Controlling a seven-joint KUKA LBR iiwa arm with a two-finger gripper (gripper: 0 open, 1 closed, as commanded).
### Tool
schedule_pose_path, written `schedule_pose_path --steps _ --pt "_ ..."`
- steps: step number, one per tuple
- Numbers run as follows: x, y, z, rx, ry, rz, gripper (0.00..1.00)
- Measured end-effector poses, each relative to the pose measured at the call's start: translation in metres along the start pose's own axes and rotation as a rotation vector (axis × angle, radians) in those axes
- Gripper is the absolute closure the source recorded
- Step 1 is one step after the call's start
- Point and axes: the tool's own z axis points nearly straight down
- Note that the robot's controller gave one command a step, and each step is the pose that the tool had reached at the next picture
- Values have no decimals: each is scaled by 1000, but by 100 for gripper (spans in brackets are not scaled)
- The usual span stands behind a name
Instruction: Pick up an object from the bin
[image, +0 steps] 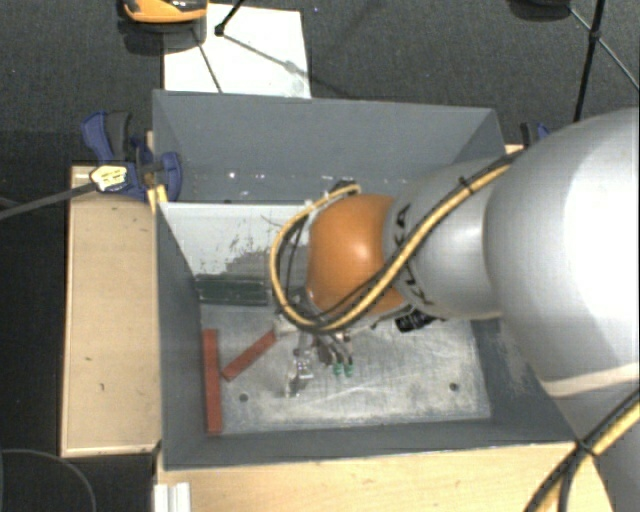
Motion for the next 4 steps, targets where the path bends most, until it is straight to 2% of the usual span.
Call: schedule_pose_path --steps 1,2,3,4 --pt "0 0 0 0 -1 1 0" --pt "-48 69 4 2 2 -53 100" --pt "-48 69 4 2 2 -51 100" --pt "-45 71 -148 3 0 -86 100"
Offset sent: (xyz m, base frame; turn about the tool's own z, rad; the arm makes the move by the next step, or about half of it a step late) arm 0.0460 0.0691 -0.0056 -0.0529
